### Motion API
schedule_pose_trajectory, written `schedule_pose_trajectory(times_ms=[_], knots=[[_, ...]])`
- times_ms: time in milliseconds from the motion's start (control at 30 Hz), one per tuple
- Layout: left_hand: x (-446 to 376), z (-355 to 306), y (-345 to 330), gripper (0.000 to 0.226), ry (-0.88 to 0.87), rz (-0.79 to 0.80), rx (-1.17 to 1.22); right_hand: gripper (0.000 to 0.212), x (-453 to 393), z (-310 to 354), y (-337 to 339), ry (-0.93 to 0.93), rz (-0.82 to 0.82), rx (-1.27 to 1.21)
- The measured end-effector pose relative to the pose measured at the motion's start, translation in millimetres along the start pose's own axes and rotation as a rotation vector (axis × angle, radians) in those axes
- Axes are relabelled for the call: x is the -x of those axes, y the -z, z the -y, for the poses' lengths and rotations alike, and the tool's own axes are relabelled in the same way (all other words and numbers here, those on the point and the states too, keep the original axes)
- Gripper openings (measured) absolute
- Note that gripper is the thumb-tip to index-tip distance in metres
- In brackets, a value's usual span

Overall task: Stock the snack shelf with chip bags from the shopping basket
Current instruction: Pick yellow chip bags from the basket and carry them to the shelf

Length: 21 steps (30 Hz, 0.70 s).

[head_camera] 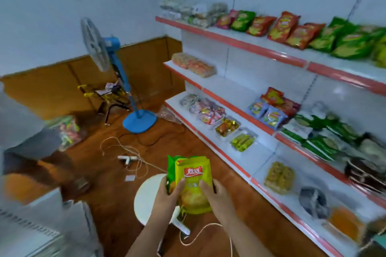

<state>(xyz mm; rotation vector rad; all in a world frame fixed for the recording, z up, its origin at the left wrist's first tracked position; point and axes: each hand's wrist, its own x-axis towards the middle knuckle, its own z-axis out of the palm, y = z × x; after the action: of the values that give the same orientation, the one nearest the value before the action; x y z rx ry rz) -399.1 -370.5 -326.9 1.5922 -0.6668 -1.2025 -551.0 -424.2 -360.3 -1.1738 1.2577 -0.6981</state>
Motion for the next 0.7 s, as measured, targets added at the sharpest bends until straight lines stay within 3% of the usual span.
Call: schedule_pose_trajectory(times_ms=[67,167,300,700], knots=[[-34,-10,-40,0.034,-0.011,0.035,0.002,0.077,-31,7,38,-0.063,-0.044,-0.061],[-92,-17,-84,0.047,-0.011,0.101,-0.015,0.052,-78,22,83,-0.085,-0.082,-0.079],[-166,-35,-135,0.034,-0.043,0.168,-0.098,0.029,-138,40,125,-0.052,-0.159,-0.058],[-412,-122,-240,0.042,-0.095,0.436,-0.27,0.035,-344,101,183,-0.135,-0.323,-0.06]])
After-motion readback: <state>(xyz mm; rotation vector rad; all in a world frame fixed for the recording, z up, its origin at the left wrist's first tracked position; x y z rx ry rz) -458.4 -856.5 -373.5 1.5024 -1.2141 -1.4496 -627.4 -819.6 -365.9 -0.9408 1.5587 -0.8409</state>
